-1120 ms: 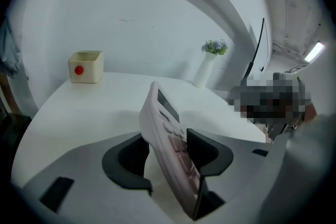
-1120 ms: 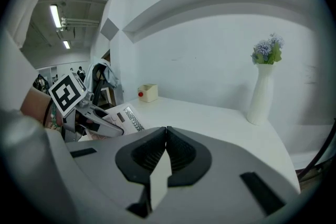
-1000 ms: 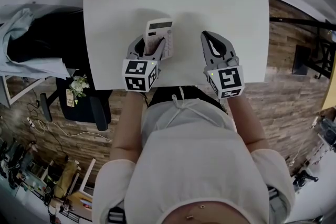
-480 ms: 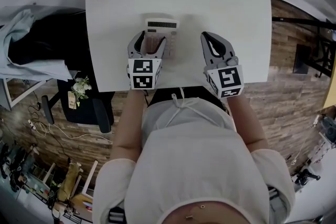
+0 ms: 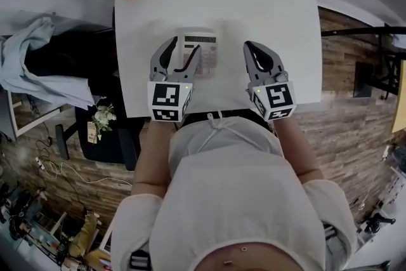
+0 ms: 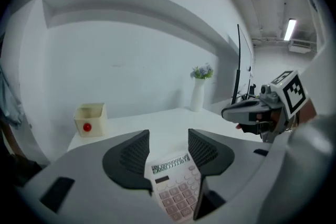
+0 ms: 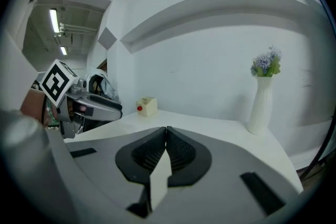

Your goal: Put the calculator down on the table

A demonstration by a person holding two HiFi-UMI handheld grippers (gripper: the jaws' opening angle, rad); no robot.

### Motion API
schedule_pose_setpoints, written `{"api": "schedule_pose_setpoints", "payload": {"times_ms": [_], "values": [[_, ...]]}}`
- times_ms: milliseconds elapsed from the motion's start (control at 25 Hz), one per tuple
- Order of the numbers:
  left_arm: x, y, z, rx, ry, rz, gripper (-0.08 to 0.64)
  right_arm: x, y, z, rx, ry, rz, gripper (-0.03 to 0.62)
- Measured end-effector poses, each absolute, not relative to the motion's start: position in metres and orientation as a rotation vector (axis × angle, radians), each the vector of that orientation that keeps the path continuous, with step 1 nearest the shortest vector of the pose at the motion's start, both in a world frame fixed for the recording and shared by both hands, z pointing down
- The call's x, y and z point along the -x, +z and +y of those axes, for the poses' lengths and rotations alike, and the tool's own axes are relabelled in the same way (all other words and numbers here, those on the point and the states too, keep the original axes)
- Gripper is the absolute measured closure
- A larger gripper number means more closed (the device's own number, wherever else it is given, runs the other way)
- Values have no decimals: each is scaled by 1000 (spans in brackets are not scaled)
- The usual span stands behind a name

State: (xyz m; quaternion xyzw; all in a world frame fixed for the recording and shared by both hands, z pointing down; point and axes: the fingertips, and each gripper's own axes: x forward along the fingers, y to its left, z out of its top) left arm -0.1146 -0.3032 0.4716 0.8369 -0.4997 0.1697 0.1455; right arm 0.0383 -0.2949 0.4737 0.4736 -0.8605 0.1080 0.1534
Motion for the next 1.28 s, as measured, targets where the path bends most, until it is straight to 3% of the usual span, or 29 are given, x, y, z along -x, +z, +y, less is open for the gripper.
{"api": "schedule_pose_setpoints", "payload": {"times_ms": [160,440,720,1280], "values": [[125,414,-306,-2510,357,-1534,430,-37,444,-299,-1398,191,-2506,584],[131,340,-285,-2643,185,-1594,525,-39,390,-293,-1465,26,-2571,586],[139,305,-275,-2706,101,-1627,541,-36,351,-284,-1474,-107,-2601,588],[141,311,-266,-2685,114,-1608,541,-43,356,-278,-1475,-31,-2614,589]]}}
